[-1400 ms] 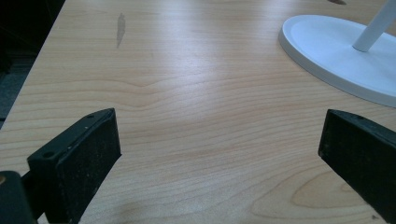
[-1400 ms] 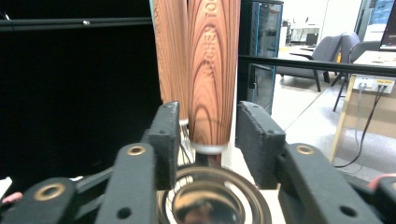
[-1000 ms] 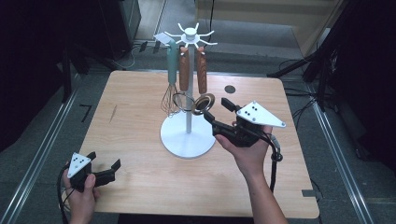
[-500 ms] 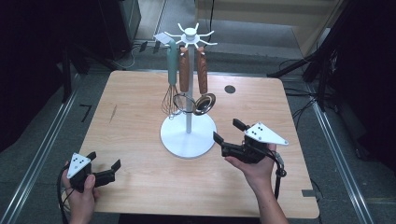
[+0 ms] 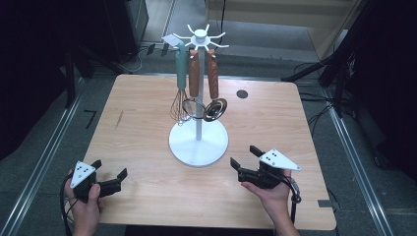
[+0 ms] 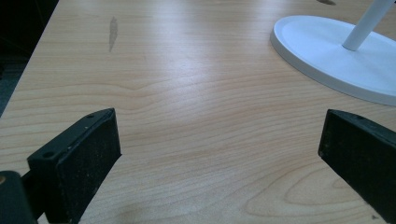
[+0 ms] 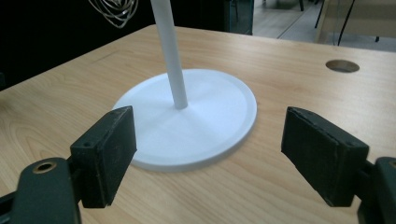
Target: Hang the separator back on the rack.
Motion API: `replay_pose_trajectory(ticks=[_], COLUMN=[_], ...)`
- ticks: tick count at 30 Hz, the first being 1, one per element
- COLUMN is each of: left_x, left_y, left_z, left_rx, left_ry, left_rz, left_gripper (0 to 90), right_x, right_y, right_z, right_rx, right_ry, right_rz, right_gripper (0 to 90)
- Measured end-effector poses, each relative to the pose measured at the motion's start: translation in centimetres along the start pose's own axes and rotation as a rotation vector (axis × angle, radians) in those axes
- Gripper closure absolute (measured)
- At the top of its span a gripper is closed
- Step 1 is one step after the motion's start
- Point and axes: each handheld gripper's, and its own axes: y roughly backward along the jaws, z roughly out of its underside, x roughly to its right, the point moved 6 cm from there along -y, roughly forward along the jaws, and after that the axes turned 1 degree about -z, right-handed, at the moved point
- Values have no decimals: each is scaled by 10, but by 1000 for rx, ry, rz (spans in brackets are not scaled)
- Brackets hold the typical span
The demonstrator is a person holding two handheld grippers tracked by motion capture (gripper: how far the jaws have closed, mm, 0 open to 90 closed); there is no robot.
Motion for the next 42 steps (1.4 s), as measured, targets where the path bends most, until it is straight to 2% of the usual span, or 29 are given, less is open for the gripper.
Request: replay_pose_trajectory(ticks=[5,8,12,15,21,28,30,42], left_x=[0,0,0,0,0,0,0,0], left_y=[0,0,-1,-1,-2,-2,-2,-2], left_z=[0,0,0,0,0,0,0,0], left_rx=[1,-1,-7,-11,-18,-20,-21,-23], left_ry=[2,2,1,2,1,4,4,-3], left_rz=[1,1,5,8,12,14,14,9], left_gripper=[0,0,0,0,0,0,0,0], right_x=[10,16,26,36,59,77,81,105], right_y=[10,15,23,27,34,43,45,73], right_z=[7,14,26,37,53,62,63,72], right_rx=[30,25,31,3,-22,-35,-36,-35], right_ry=[-8,-8,-32,-13,-53,-89,-86,-122], right_rz=[8,21,37,73,136,184,194,251], right_gripper=[200,198,200,201,205,209,209,195])
